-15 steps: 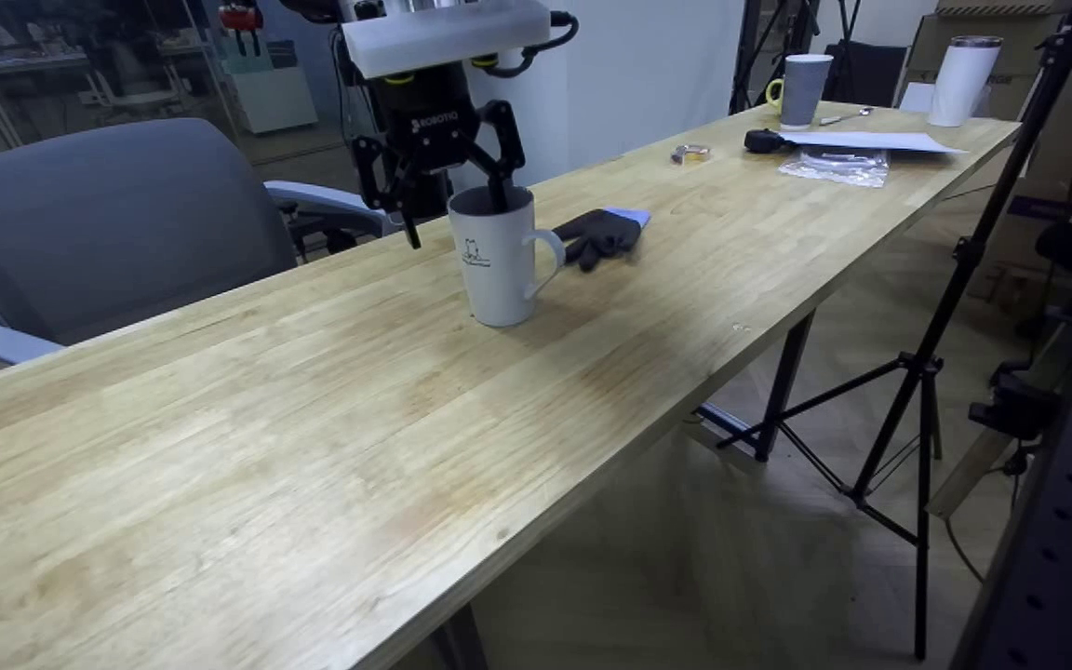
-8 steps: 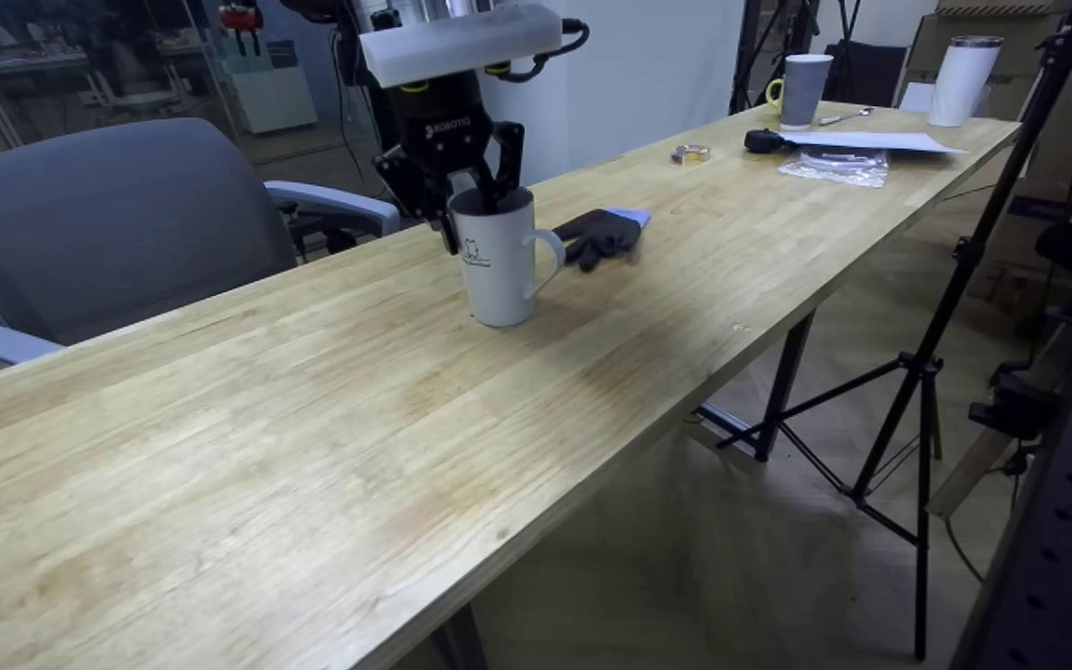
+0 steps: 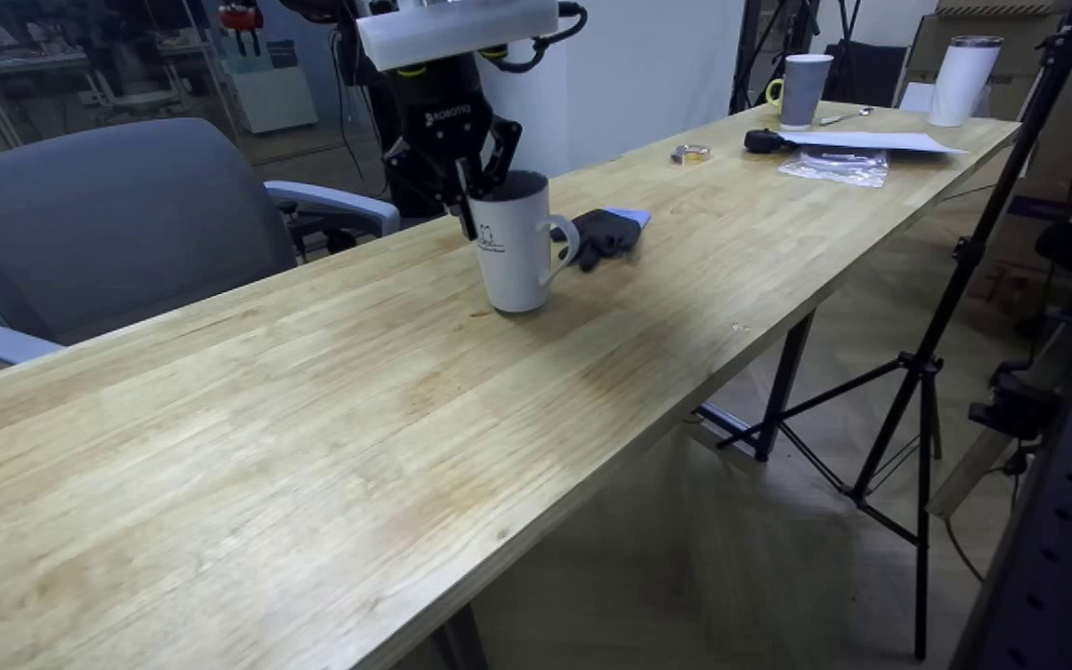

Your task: Move the mug to the left

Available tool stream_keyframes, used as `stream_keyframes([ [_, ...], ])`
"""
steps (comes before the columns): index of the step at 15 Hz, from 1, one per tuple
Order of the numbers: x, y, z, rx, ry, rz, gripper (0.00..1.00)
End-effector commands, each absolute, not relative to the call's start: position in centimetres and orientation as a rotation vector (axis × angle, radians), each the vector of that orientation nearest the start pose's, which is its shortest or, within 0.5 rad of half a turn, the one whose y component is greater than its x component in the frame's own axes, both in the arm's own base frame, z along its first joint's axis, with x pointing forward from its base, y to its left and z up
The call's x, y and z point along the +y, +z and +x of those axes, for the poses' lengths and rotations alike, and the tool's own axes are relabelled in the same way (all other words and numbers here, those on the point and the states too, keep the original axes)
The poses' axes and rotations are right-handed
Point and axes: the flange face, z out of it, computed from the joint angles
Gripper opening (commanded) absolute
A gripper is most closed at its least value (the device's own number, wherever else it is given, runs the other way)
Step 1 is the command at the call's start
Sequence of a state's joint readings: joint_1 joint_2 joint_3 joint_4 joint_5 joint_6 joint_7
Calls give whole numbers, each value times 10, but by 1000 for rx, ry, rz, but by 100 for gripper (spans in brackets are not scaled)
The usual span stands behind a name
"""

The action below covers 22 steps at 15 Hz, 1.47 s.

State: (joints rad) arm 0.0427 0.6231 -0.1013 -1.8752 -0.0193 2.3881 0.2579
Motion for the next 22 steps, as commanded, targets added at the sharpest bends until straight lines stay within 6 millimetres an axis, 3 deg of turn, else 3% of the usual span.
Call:
stream_keyframes([
  [1, -33, 194, 637, 531, 159, -3202, 2],
  [9, -23, 236, 652, 544, 68, -3192, 2],
  [22, 83, 232, 650, 253, 62, -3189, 2],
])
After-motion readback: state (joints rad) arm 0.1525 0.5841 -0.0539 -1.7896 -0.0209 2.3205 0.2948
